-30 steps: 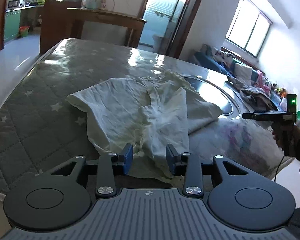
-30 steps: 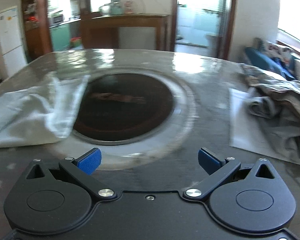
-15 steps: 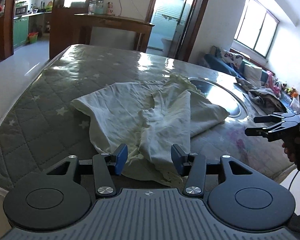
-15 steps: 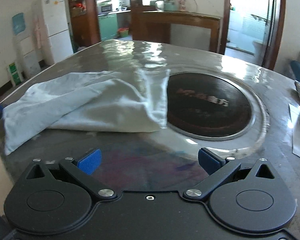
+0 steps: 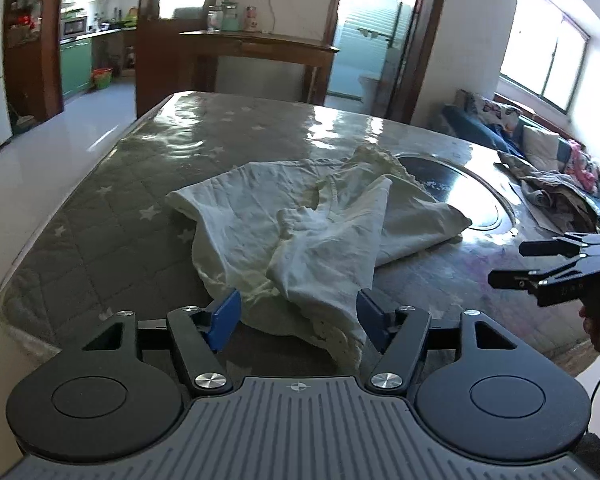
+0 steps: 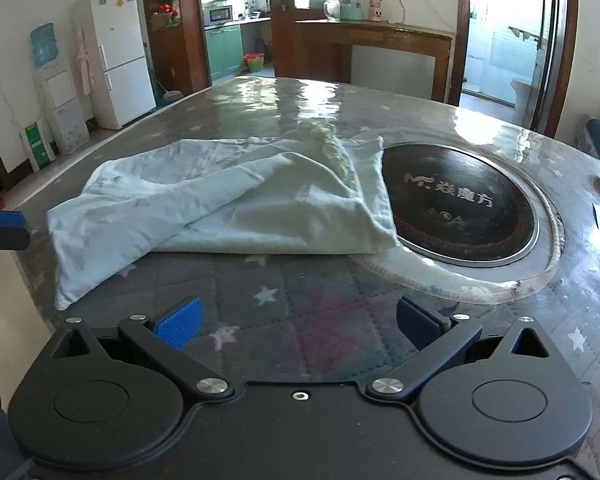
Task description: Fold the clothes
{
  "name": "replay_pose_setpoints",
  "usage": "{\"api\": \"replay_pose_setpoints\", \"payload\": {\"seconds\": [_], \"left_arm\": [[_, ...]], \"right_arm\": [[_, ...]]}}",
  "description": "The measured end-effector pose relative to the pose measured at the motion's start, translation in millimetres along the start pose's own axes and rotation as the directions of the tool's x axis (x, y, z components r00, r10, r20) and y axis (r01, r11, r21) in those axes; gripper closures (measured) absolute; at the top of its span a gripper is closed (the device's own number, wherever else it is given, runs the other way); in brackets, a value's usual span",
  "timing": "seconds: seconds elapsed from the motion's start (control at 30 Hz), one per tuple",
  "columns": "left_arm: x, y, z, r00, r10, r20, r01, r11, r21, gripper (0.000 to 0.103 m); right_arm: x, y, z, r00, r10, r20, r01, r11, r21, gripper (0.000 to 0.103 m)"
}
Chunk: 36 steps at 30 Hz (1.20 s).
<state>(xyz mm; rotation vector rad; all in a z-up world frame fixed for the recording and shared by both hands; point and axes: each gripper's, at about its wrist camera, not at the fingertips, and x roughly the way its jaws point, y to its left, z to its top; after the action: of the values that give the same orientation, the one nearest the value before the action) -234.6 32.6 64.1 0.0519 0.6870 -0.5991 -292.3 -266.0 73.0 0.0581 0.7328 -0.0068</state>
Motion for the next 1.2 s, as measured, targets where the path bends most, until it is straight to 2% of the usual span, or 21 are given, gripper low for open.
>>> {"api": "replay_pose_setpoints", "payload": {"seconds": [0.13, 0.37, 0.73, 1.2], "left_arm": [[-4, -11, -4, 0.999, 0.018, -0.034, -0.018, 1.000, -0.012, 0.036], [-10, -30, -9, 0.997, 0.055, -0.047, -0.055, 0.998, 0.017, 0.034], [-8, -41, -22, 0.988, 0.093, -0.122, -0.096, 0.995, -0.017, 0.034], [-4, -49, -27, 0.976, 0.132, -0.176, -0.137, 0.990, -0.018, 0.034]], "right_arm": [[-3, 13, -4, 1.000, 0.014, 0.004, -0.014, 1.000, -0.010, 0.000], [-12, 32, -7, 0.999, 0.018, 0.029, -0.016, 0.999, -0.050, 0.000], [-26, 51, -13, 0.998, 0.039, 0.050, -0.034, 0.995, -0.091, 0.000], [-28, 64, -15, 0.997, 0.058, 0.051, -0.051, 0.991, -0.127, 0.000]]}}
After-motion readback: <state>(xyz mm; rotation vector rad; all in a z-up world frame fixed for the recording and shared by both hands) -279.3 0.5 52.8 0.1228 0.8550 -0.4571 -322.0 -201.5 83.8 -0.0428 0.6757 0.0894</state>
